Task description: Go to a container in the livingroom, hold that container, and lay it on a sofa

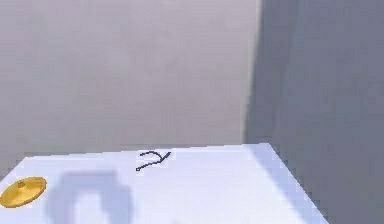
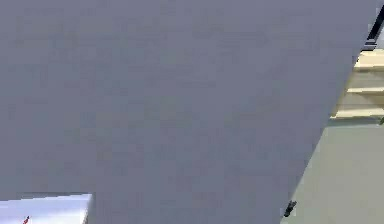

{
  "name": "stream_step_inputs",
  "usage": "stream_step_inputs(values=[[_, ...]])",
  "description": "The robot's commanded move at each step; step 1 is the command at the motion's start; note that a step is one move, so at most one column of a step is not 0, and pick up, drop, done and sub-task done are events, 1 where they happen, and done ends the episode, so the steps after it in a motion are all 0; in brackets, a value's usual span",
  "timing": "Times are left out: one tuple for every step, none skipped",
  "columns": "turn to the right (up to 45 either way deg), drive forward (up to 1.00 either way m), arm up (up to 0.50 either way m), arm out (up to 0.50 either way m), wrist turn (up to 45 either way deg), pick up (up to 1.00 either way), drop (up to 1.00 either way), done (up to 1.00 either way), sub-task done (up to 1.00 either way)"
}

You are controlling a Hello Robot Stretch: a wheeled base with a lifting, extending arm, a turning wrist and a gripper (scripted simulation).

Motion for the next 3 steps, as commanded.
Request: stream_step_inputs(values=[[-45.0, 0.0, 0.0, 0.0, 0.0, 0.0, 0.0, 0.0, 0.0], [-45.0, 0.0, 0.0, 0.0, 0.0, 0.0, 0.0, 0.0, 0.0], [-42.0, 0.0, 0.0, 0.0, 0.0, 0.0, 0.0, 0.0, 0.0]])
